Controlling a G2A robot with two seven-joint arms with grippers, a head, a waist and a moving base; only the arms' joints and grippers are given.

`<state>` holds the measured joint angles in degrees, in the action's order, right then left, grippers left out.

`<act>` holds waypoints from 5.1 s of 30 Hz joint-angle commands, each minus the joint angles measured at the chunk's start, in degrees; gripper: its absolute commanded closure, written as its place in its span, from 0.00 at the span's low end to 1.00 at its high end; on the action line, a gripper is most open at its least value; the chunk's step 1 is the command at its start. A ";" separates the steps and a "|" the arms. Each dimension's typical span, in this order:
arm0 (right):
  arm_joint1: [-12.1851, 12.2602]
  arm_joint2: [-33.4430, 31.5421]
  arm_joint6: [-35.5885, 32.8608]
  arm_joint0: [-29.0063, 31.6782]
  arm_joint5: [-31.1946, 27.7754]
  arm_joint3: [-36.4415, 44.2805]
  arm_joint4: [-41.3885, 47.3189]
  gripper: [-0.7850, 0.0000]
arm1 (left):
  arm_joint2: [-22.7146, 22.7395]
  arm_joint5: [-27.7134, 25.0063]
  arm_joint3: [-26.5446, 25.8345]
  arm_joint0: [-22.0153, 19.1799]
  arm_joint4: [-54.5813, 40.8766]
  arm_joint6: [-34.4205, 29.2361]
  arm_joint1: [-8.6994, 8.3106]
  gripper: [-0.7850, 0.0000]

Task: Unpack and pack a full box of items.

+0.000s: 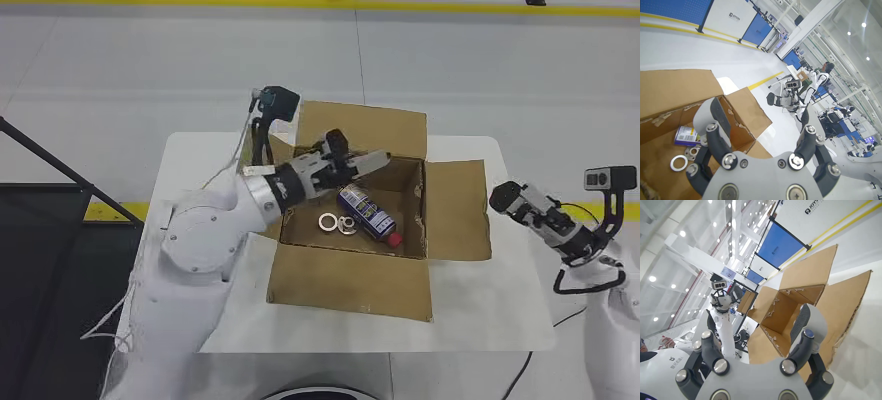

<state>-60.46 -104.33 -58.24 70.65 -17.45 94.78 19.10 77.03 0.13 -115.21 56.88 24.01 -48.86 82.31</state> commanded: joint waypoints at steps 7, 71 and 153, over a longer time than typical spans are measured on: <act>0.53 5.38 -1.86 -4.35 4.35 1.74 -4.68 0.00 | 15.06 -3.58 -11.37 13.85 -3.33 -2.25 -2.10 0.00; 1.89 8.05 6.16 -0.73 7.76 9.10 -8.89 0.00 | 20.21 3.90 18.33 2.31 -9.08 -16.30 -10.81 1.00; -17.55 81.42 -6.36 -55.96 16.50 -35.25 -52.81 0.00 | 36.49 -9.02 1.99 26.22 -28.05 -2.13 -15.41 0.00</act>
<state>-77.60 -23.27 -64.33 14.81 -0.87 60.37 -33.50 113.51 -8.89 -113.22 83.10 -4.03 -50.98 66.90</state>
